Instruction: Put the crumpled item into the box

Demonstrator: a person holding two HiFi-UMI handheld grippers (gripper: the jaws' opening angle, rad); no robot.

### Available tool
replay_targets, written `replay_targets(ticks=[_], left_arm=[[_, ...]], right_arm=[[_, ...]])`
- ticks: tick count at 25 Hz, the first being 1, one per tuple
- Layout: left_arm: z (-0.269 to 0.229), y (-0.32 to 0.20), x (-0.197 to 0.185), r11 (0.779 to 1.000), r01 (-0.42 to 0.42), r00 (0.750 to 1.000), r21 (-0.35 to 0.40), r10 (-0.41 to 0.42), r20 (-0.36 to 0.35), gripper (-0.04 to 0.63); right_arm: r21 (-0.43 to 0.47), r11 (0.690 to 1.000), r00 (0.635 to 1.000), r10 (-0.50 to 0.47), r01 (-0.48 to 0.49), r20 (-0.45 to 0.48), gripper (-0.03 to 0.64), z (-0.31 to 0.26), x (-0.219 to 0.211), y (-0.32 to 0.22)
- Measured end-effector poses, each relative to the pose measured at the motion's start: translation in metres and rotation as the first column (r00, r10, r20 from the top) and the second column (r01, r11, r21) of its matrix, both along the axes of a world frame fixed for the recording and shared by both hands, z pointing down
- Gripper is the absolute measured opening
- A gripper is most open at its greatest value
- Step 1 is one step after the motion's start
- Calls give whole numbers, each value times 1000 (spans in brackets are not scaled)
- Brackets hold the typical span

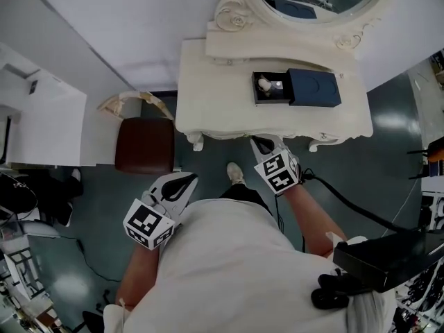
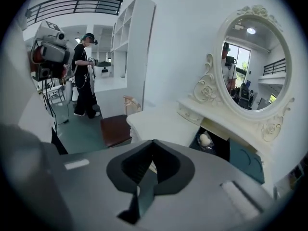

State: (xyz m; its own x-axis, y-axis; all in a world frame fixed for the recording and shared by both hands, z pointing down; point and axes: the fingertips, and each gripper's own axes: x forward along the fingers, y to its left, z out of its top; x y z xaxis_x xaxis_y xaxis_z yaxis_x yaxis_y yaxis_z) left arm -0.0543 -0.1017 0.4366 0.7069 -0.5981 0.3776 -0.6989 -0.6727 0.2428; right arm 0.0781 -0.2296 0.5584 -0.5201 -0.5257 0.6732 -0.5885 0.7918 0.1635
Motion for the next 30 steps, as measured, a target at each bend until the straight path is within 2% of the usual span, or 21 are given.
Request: replay_targets(ticks=[6,14,30], left_arm=[[3,59,-20,999,-32,999,-12,32,-3,-2],[5,106,-25,997,-82,996,12,82,-16,-2],[8,149,-36,992,-119,992,31,120,-32,-2]], right_arm=[[-19,1000,998,-15,16,65,2,-14,-31,78],[-24,1000,994,-15,18,108,0,-23,-54,157],[24,999,992,-40,37,121,0,-42,-78,214]])
